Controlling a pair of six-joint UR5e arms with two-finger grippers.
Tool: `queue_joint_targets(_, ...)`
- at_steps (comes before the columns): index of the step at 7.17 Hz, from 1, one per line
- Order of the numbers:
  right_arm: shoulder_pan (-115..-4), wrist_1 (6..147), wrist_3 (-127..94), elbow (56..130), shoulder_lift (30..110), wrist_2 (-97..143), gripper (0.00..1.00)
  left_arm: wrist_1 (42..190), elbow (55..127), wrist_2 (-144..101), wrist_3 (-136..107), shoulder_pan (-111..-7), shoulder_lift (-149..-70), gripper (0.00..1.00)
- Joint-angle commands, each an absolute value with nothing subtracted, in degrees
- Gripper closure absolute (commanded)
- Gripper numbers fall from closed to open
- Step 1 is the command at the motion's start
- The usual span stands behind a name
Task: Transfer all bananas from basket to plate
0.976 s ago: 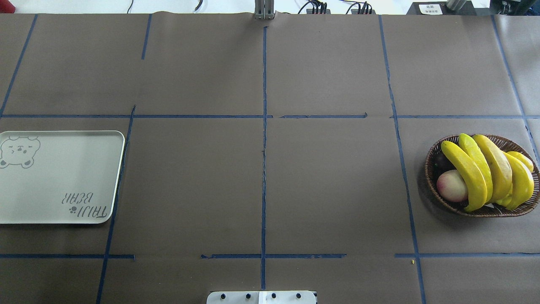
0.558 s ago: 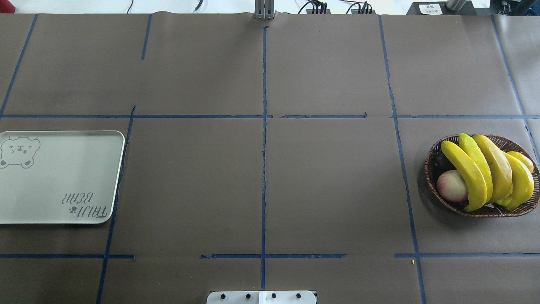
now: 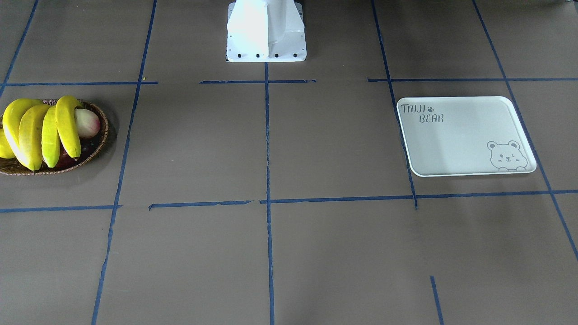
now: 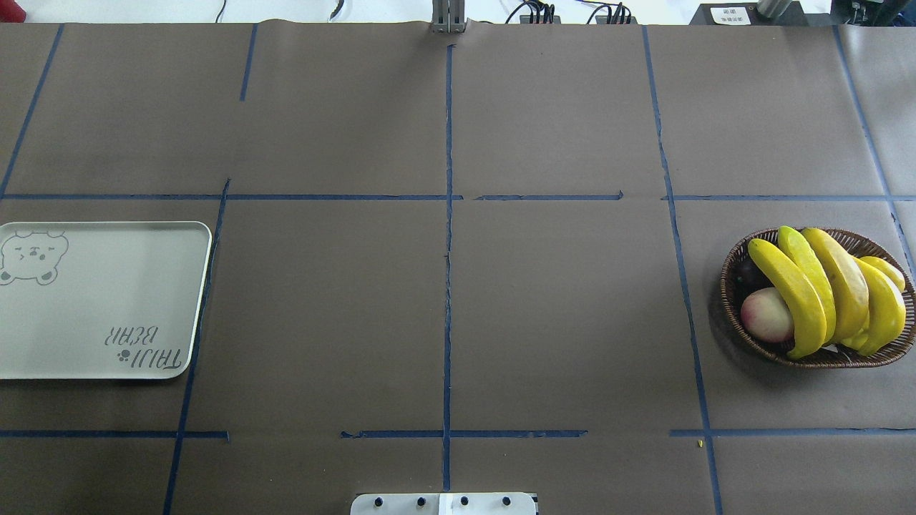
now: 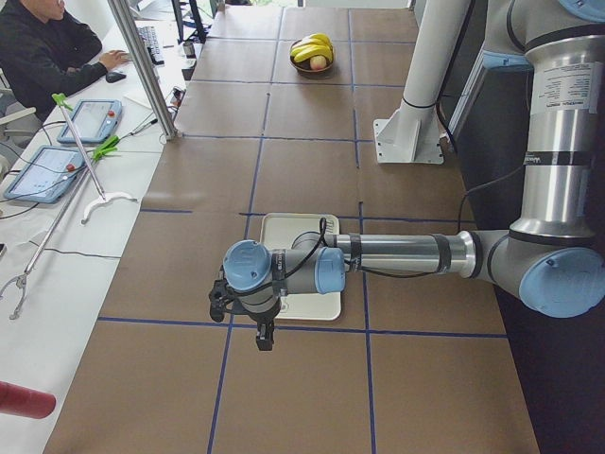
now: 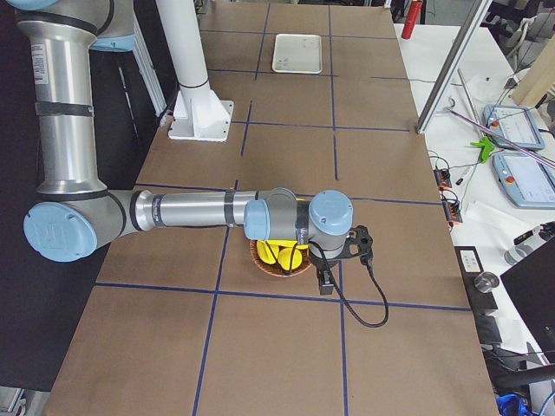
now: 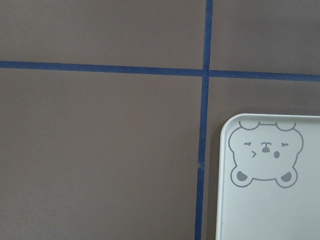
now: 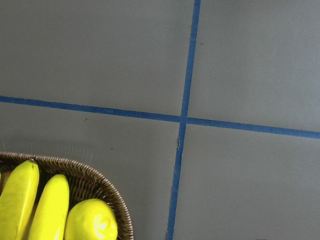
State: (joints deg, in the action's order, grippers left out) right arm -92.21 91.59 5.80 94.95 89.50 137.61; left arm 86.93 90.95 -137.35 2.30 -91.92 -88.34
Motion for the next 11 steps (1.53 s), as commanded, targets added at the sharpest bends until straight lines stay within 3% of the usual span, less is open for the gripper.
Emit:
queue_joint_targets(1, -90.19, 91.23, 0.13, 98.6, 89.65, 138.68, 0.0, 86.92, 91.32, -137.29, 2.29, -91.85, -88.59, 0.0)
queue_joint_targets(6, -71.5, 89.05, -29.13, 124.22, 99.19, 132.58, 0.0, 86.92, 92.37, -137.37, 2.37, -91.93, -88.33, 0.0)
queue_joint_targets(9, -60.07, 71.69, -40.39, 125.07, 107.82, 127.74, 0.0, 86.92, 92.46, -137.46, 2.37, -91.85, -88.16, 0.0)
queue_joint_targets(11, -50.76, 70.23, -42.27, 122.97, 107.5, 121.25, 0.01, 86.92, 92.37, -137.46, 2.37, -91.93, -88.15, 0.0)
